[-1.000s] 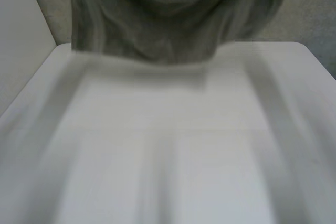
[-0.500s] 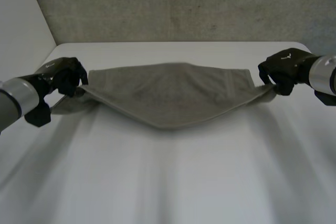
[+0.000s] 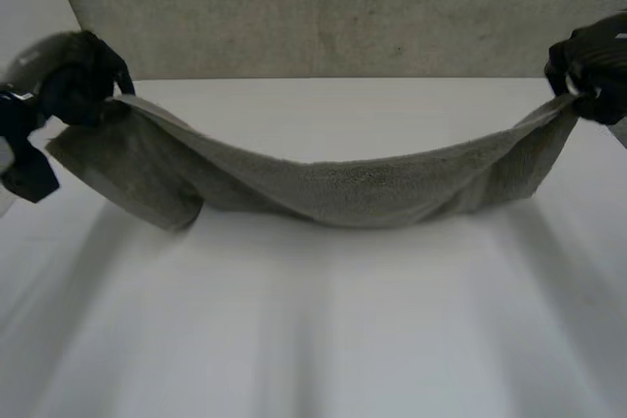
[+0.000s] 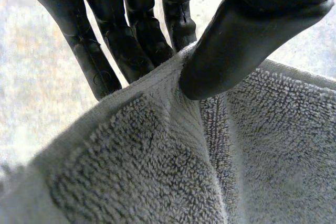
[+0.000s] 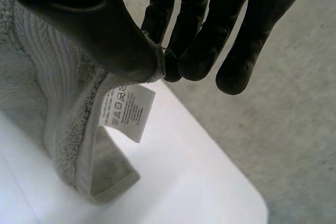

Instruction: Fold the towel.

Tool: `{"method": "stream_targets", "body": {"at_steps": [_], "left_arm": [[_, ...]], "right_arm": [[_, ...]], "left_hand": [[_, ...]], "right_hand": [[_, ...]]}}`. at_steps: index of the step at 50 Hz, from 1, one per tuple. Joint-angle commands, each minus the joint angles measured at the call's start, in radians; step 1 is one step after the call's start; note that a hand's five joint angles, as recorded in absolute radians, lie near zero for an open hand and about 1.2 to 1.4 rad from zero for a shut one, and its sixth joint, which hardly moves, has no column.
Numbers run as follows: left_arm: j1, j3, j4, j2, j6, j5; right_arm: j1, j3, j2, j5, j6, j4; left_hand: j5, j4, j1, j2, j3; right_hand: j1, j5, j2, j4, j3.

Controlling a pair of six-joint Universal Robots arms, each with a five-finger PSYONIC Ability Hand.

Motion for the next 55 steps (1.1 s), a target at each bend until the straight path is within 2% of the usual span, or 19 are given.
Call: {"method": "stream_targets", "body": {"at_steps": [1,3,4,6,7,8,11,15,17,23,31,39,41,44,49,55], "left_arm": [[-0.029,0.081,0.076,-0.269,0.001,-0.013],[-0.058,0.184,0.073,-0.414,0.001,-0.016],[-0.058,0.185,0.073,-0.415,0.001,-0.016],[-0.084,0.292,0.059,-0.533,0.004,-0.015],[-0.085,0.292,0.059,-0.533,0.004,-0.015],[-0.094,0.342,0.05,-0.583,0.016,-0.015],[-0.103,0.431,0.02,-0.66,0.064,-0.016],[-0.106,0.498,-0.03,-0.7,0.121,-0.047],[-0.117,0.535,-0.069,-0.711,0.171,-0.103],[-0.126,0.539,-0.085,-0.7,0.216,-0.14],[-0.127,0.529,-0.105,-0.639,0.221,-0.139],[-0.127,0.572,-0.111,-0.466,0.204,-0.145],[-0.129,0.597,-0.131,-0.374,0.181,-0.145],[-0.127,0.608,-0.142,-0.331,0.156,-0.144],[-0.12,0.602,-0.149,-0.138,0.038,-0.13],[-0.1,0.555,-0.146,-0.049,-0.006,-0.127]], "right_arm": [[0.017,-0.084,0.197,0.016,-0.002,-0.035],[0.066,-0.171,0.319,0.065,0.0,-0.058],[0.066,-0.171,0.32,0.065,0.0,-0.058],[0.127,-0.272,0.433,0.155,0.001,-0.061],[0.128,-0.273,0.433,0.156,0.001,-0.061],[0.144,-0.312,0.477,0.198,0.004,-0.061],[0.161,-0.372,0.549,0.251,0.012,-0.076],[0.17,-0.398,0.584,0.271,0.021,-0.121],[0.178,-0.397,0.581,0.274,0.044,-0.159],[0.18,-0.395,0.564,0.268,0.074,-0.17],[0.183,-0.394,0.51,0.266,0.08,-0.165],[0.187,-0.437,0.35,0.26,0.133,-0.181],[0.18,-0.487,0.27,0.262,0.182,-0.179],[0.18,-0.53,0.199,0.262,0.227,-0.173],[0.174,-0.549,0.124,0.248,0.247,-0.14],[0.174,-0.547,0.076,0.199,0.245,-0.014]], "left_hand": [[0.091,0.03,0.13,0.038,0.053],[0.091,0.03,0.13,0.038,0.053],[0.091,0.03,0.13,0.038,0.053],[0.091,0.03,0.13,0.038,0.053],[0.091,0.03,0.13,0.038,0.053],[0.091,0.03,0.13,0.038,0.053],[0.091,0.03,0.13,0.038,0.053],[0.091,0.03,0.13,0.038,0.053],[0.091,0.03,0.13,0.038,0.053],[0.091,0.03,0.13,0.038,0.053],[0.091,0.03,0.13,0.038,0.053],[0.091,0.03,0.13,0.038,0.053],[0.091,0.03,0.13,0.038,0.053],[0.091,0.03,0.13,0.038,0.053],[0.091,0.03,0.13,0.038,0.053],[0.091,0.03,0.13,0.038,0.053]], "right_hand": [[0.064,0.06,0.092,0.053,0.045],[0.064,0.06,0.092,0.053,0.045],[0.064,0.06,0.092,0.053,0.045],[0.064,0.06,0.092,0.053,0.045],[0.064,0.06,0.092,0.053,0.045],[0.064,0.06,0.092,0.053,0.045],[0.064,0.06,0.092,0.053,0.045],[0.064,0.06,0.092,0.053,0.045],[0.064,0.06,0.092,0.053,0.045],[0.064,0.06,0.092,0.053,0.045],[0.064,0.06,0.092,0.053,0.045],[0.064,0.06,0.092,0.053,0.045],[0.064,0.06,0.092,0.053,0.045],[0.064,0.06,0.092,0.053,0.045],[0.064,0.06,0.092,0.053,0.045],[0.064,0.06,0.092,0.053,0.045]]}}
